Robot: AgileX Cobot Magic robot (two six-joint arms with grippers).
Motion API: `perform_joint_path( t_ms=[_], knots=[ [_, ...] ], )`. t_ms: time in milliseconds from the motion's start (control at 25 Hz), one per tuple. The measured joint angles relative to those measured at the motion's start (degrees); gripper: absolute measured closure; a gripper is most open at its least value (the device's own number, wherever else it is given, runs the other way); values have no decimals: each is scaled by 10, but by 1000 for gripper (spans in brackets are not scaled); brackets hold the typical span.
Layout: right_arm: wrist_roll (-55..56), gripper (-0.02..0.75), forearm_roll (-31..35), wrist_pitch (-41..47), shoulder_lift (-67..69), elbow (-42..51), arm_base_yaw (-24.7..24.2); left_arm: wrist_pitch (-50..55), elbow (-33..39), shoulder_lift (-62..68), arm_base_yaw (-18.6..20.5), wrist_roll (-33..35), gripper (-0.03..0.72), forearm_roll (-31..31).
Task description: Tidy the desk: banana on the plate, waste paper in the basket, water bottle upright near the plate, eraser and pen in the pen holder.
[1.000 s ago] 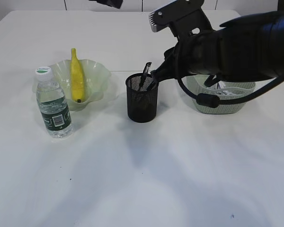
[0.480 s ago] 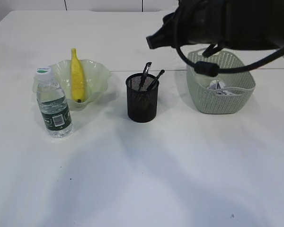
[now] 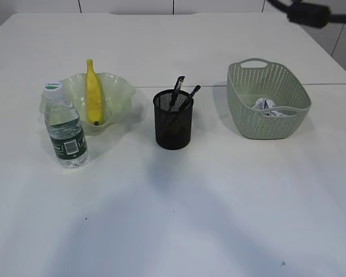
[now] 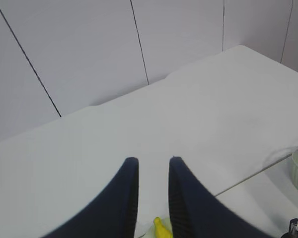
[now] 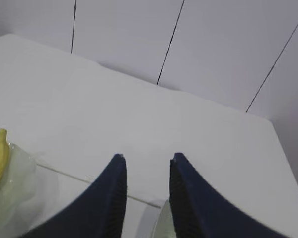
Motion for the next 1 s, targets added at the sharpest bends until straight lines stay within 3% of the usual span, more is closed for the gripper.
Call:
perform_joint_path(
  t_ms=[600, 720, 880, 1000],
  knots=[
    [-83, 511, 34, -68, -172, 0, 0, 67, 0, -149, 0, -28, 554, 123],
    [-98, 526, 37, -87, -199, 0, 0, 67, -1, -183, 0, -39, 603, 146],
    [-118, 610, 38, -103, -238, 0, 0, 71, -2, -226, 0, -47, 686, 173],
    [-125, 647, 38, -122, -265, 0, 0, 79, -4, -259, 0, -52, 706, 181]
  ],
)
